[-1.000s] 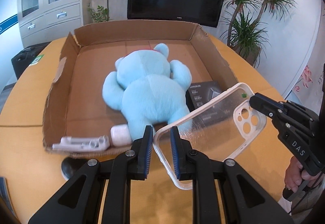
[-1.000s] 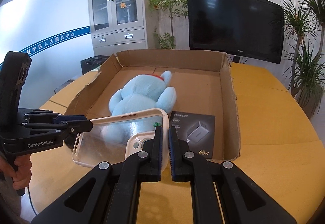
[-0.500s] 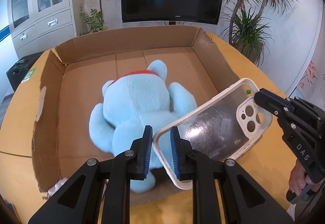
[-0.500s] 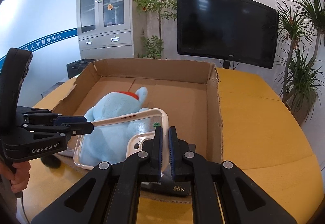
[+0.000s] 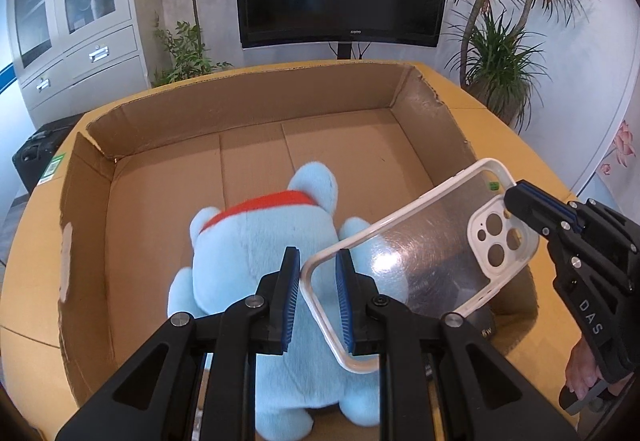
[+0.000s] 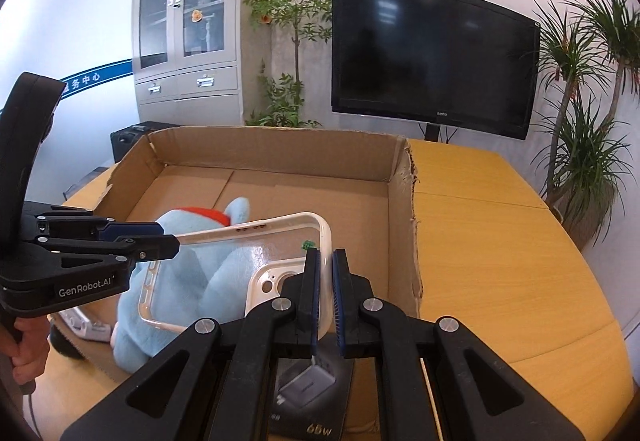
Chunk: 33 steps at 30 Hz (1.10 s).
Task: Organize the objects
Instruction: 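Lower the phone case into the tray beside the teddy and open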
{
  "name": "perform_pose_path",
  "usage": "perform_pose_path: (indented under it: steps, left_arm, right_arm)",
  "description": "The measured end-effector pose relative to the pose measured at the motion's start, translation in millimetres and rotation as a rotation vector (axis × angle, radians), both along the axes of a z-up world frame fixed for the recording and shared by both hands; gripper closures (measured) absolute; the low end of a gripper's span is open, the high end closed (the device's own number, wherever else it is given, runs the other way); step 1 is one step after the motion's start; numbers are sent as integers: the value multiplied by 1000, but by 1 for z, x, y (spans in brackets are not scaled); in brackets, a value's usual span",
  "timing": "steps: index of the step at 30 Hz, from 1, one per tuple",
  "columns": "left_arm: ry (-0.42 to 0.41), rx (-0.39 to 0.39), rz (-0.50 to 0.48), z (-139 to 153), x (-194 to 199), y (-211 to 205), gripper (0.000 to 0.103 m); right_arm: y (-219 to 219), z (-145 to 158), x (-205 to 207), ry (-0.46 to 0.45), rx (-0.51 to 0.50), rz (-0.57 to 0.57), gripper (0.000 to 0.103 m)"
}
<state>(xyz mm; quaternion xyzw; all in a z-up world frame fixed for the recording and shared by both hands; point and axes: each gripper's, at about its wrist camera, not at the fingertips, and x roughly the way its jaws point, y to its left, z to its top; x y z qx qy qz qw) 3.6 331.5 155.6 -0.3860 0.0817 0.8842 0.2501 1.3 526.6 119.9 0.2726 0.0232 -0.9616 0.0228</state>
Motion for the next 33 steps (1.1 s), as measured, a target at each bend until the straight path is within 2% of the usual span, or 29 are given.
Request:
perform_pose_path:
  steps: [14, 18, 19, 21, 22, 23, 24, 25, 26, 30, 32, 33]
  left_arm:
    - [10, -22, -2, -8, -8, 15, 88]
    - [8, -13, -1, -7, -9, 16, 86]
    - [10, -16, 5, -7, -9, 16, 84]
    - [11, -14, 13, -6, -9, 15, 66]
    - [22, -9, 22, -4, -8, 13, 60]
    - [36, -3, 32, -2, -7, 11, 42]
    - [52, 7, 41, 2, -4, 8, 29]
    - [65, 16, 46, 5, -2, 5, 26]
    - [78, 26, 50, 10, 1, 2, 26]
    - [117, 60, 71, 31, 18, -18, 22]
    - [140, 84, 91, 40, 27, -32, 20]
    - [153, 102, 109, 46, 33, -43, 19]
  right_arm:
    - [4, -34, -37, -82, 11, -16, 98]
    - [7, -44, -44, -137, 16, -15, 98]
    - [8, -45, -44, -147, 14, -16, 98]
    - [11, -46, -44, -165, 1, -21, 97]
    - [12, -45, -43, -172, -7, -22, 93]
    - [14, -44, -42, -179, -15, -19, 81]
    - [15, -42, -40, -179, -25, -22, 72]
    - [16, -38, -35, -159, -31, -28, 56]
    - [17, -34, -31, -137, -33, -34, 47]
    - [17, -9, -6, -54, -48, -43, 36]
    - [16, 3, 7, -19, -66, -40, 24]
    - [16, 10, 17, 5, -74, -39, 22]
